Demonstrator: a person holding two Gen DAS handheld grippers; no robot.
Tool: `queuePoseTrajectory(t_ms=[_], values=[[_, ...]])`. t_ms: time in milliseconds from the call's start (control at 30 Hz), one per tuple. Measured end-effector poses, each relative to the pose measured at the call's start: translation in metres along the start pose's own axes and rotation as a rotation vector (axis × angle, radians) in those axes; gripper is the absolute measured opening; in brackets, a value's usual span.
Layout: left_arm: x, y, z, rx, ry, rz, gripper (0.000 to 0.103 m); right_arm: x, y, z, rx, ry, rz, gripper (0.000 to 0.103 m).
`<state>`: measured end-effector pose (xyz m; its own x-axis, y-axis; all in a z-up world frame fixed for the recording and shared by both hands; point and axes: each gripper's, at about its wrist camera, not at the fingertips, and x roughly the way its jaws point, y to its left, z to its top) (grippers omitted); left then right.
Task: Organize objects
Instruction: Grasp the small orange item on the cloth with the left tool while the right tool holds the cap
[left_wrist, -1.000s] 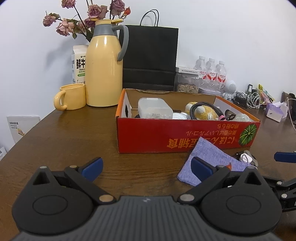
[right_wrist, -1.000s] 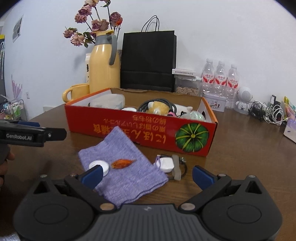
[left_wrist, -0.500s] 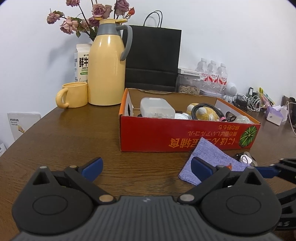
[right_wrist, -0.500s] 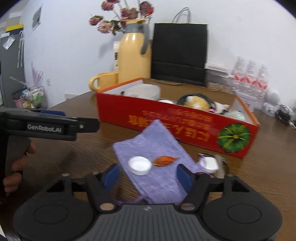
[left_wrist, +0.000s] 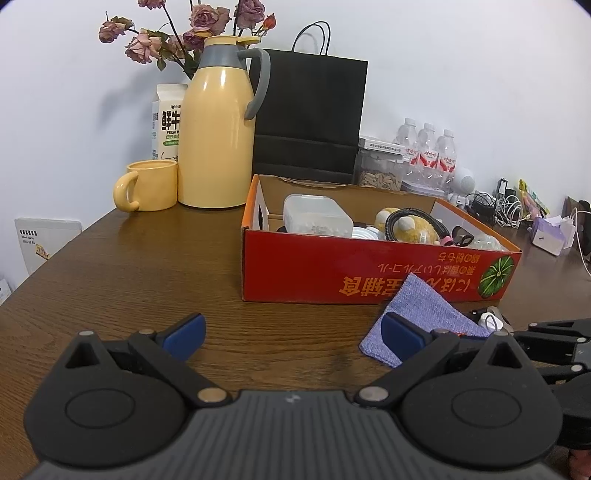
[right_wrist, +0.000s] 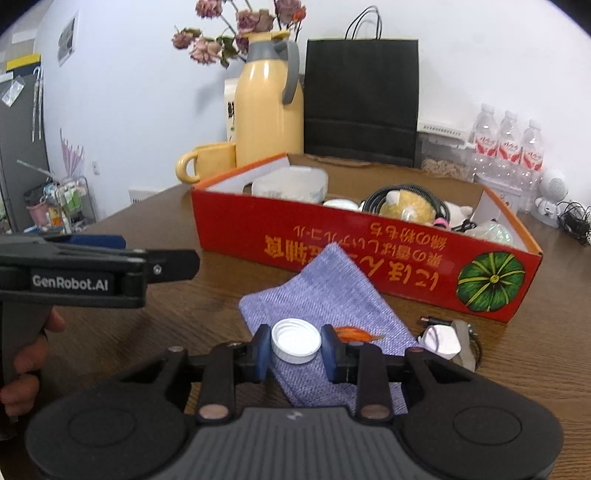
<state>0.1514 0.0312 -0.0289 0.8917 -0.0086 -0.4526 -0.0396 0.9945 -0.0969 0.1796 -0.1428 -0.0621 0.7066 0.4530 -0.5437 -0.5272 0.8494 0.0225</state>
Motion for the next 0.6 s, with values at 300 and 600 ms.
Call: queuePoseTrajectory(t_ms=[300,600], values=[[0.002,0.002,0.000,-0.007,0.008,0.019,0.103,-0.020,-0.012,-0.001,0.041,-0.101,-0.029,0.028],[0.004,-0.006,0.000,0.032,0.011,0.032,0.103,-0.033,-0.049,-0.005,0.090,-0.145,-0.144,0.028]])
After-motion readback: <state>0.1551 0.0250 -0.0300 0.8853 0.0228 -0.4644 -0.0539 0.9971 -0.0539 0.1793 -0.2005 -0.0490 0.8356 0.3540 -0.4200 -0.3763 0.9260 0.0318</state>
